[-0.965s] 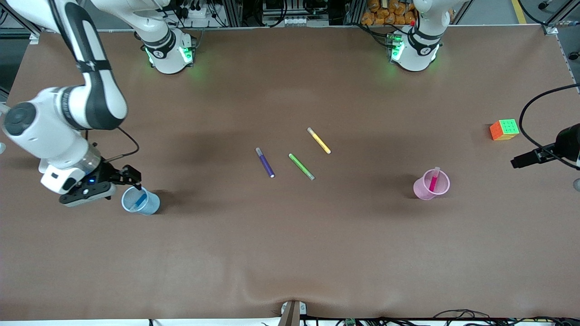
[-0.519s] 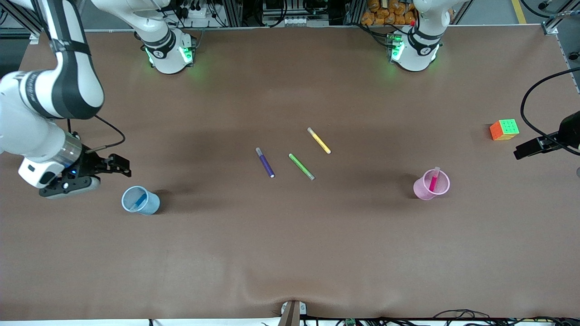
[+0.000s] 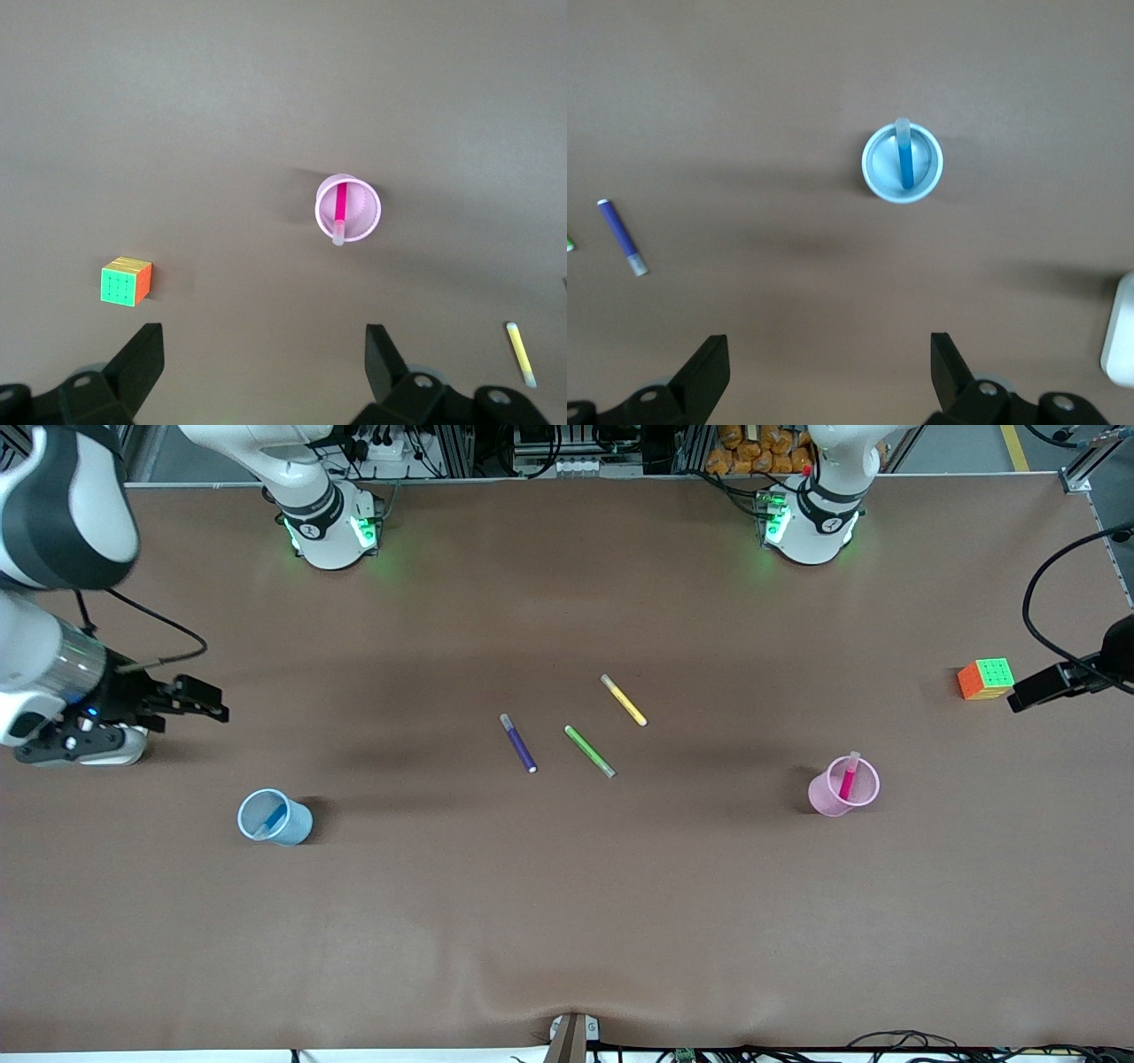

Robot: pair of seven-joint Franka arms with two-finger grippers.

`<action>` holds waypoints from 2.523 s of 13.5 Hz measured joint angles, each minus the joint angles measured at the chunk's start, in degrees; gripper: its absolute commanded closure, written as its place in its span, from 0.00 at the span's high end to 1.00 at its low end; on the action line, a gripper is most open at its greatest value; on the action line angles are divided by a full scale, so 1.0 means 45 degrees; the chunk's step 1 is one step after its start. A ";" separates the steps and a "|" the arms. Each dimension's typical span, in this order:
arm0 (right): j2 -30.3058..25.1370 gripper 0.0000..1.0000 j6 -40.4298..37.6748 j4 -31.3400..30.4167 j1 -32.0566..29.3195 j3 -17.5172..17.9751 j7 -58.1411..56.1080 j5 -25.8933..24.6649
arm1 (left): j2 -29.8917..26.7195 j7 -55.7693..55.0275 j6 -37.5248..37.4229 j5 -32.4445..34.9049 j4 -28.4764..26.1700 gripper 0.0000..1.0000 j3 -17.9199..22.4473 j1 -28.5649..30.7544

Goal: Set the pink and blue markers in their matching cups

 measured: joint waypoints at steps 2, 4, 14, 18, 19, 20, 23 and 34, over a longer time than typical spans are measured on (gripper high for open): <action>-0.0234 1.00 -0.0669 0.0485 0.0000 0.0007 0.0275 -0.0001 | -0.0551 0.0226 -0.0235 -0.0208 -0.0312 1.00 0.0696 -0.0740; -0.0674 1.00 -0.1057 0.0633 0.0000 0.0008 0.0395 -0.0004 | -0.1387 0.0400 -0.0446 -0.0645 -0.1093 1.00 0.2200 -0.2171; -0.1749 1.00 -0.2819 0.1711 0.0000 0.0154 0.1660 -0.0875 | -0.3509 0.0538 -0.0690 -0.0851 -0.3075 1.00 0.4851 -0.5193; -0.1729 1.00 -0.3523 0.1808 0.0004 0.0212 0.2347 -0.0876 | -0.3580 0.0550 -0.0727 -0.0575 -0.3092 1.00 0.4770 -0.5455; -0.1714 1.00 -0.3600 0.1808 0.0004 0.0211 0.2380 -0.0876 | -0.3633 0.0673 -0.0726 -0.0574 -0.3092 1.00 0.4742 -0.5476; -0.1696 1.00 -0.3644 0.1808 0.0004 0.0211 0.2396 -0.0876 | -0.3708 0.1018 -0.0714 -0.0574 -0.3098 1.00 0.4728 -0.5485; -0.1680 1.00 -0.3649 0.1808 0.0004 0.0210 0.2399 -0.0876 | -0.3912 0.1470 -0.0684 -0.0574 -0.3202 1.00 0.4727 -0.5485; -0.1606 1.00 -0.3631 0.1808 0.0004 0.0207 0.2395 -0.0876 | -0.3840 0.1603 -0.0409 -0.0865 -0.3086 1.00 0.4748 -0.5485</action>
